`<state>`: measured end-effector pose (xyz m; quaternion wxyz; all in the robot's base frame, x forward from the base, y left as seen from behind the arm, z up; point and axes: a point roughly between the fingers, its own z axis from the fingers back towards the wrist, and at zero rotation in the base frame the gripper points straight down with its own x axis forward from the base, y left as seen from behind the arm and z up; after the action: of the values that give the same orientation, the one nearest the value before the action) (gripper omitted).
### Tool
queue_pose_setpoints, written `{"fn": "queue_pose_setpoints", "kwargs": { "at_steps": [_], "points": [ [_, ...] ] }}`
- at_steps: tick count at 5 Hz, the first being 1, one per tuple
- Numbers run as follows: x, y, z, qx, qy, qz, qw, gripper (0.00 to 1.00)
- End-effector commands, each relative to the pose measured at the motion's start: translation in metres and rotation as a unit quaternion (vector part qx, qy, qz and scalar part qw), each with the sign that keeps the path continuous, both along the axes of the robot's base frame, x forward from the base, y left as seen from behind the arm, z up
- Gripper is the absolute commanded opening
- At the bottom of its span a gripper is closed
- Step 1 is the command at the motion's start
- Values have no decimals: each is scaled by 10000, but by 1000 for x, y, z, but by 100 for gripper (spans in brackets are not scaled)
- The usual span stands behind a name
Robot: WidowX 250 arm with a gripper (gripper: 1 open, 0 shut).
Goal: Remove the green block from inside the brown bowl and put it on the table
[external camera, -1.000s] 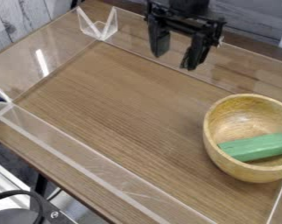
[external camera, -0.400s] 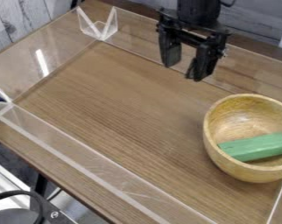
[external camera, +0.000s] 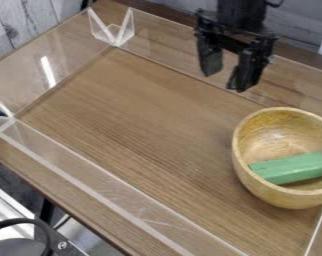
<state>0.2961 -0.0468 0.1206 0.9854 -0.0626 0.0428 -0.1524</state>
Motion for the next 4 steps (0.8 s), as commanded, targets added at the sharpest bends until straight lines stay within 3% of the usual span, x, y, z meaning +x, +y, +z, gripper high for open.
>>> {"fn": "queue_pose_setpoints", "kwargs": {
  "at_steps": [1,2,3,4],
  "points": [
    [16,-24,25,-190,-310,-399,9985,100],
    [18,-47,22,-255,-321,-605,9973,0],
    [13,-62,12,-351,-237,-759,9962,0],
    [5,-69,10,-436,-206,-820,9955,100]
  ]
}}
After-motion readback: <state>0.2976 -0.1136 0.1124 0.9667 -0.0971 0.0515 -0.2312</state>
